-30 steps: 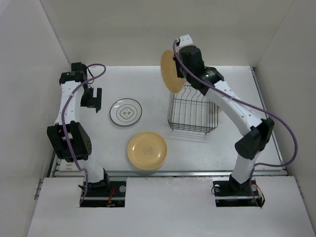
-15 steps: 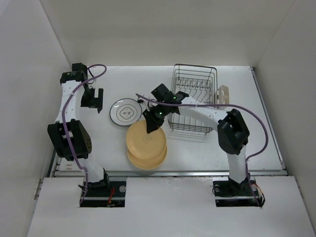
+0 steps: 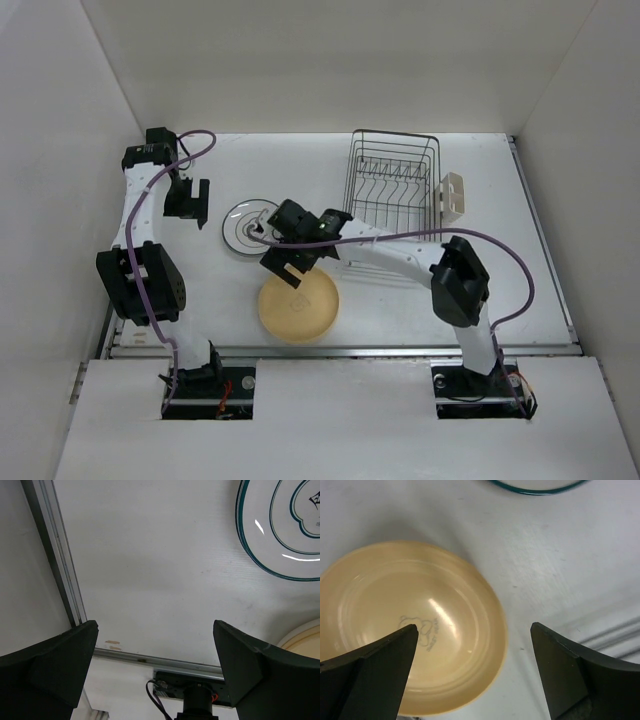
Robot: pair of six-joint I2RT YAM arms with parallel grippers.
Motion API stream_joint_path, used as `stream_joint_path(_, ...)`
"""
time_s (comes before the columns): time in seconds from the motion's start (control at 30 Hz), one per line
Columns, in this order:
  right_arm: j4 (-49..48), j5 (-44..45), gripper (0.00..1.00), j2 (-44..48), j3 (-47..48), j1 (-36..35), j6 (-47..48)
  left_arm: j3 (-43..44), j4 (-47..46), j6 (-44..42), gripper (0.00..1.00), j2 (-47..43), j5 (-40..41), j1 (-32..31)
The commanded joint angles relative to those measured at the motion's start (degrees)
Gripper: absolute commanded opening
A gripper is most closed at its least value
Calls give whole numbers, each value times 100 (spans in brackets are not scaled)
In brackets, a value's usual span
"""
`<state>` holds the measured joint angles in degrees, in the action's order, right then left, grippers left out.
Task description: Unload the plates from the dish rack
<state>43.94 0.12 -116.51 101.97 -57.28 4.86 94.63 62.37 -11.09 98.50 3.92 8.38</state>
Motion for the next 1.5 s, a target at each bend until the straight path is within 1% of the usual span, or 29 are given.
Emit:
stream_joint_path(0.0,-140,2244,100,426,323,-82,-756,223,109,11,100,-59,21,41)
stream_joint_path(0.03,-358,2943,100,558,384,40,-959,223,109,11,100,-59,21,41)
stream_joint_path(0.13,-746,3975,100,1164,315,356,-1776,223,48,116,100,-111,239,41)
stream_joint_path(0.17,-921,4431,100,1322,262,688,-1970,144,-92,220,100,-199,362,41)
stream_joint_path(0.2,-923,4583,100,1620,183,892,-2146,143,-163,274,100,-252,494,41)
stream_joint_path(0.23,-923,4689,100,1762,183,1111,-2461,4,-242,353,100,-357,826,41)
stream_joint_path(0.27,-923,4873,100,1876,61,1574,-2586,-49,-321,353,100,-410,1029,41)
stream_joint_path(0.33,-862,5050,100,2132,-19,2086,-2866,-155,-558,424,100,-515,1443,41)
stream_joint_path(0.37,-800,5111,100,2132,-20,2350,-2938,-277,-637,424,100,-568,1810,41)
stream_joint_path(0.4,-608,5243,100,2202,-72,2927,-3043,-339,-760,424,100,-656,1944,41)
stream_joint_path(0.47,-405,5026,100,2203,-72,3588,-3332,-523,-866,424,100,-761,2121,93)
stream_joint_path(0.5,-143,4624,100,2264,-72,4253,-3482,-585,-919,424,100,-849,2182,146)
stream_joint_path(0.57,44,4357,100,2404,-72,4837,-3912,-709,-1007,476,100,-903,2252,146)
stream_joint_path(0.63,44,4521,100,2675,-246,5321,-3967,-815,-1156,476,100,-1051,2341,199)
stream_joint_path(0.73,-305,5135,100,2879,-493,5385,-4020,-955,-1157,476,100,-1105,2455,260)
stream_joint_path(0.8,-509,5191,100,3011,-625,5385,-4098,-955,-1157,529,100,-1105,2508,260)
stream_joint_path(0.97,-694,4919,100,3090,-793,5385,-4204,-850,-1105,529,100,-1052,2508,260)
stream_joint_path(1.47,-694,4813,100,3090,-846,5385,-4204,-902,-1104,582,100,-1052,2455,260)
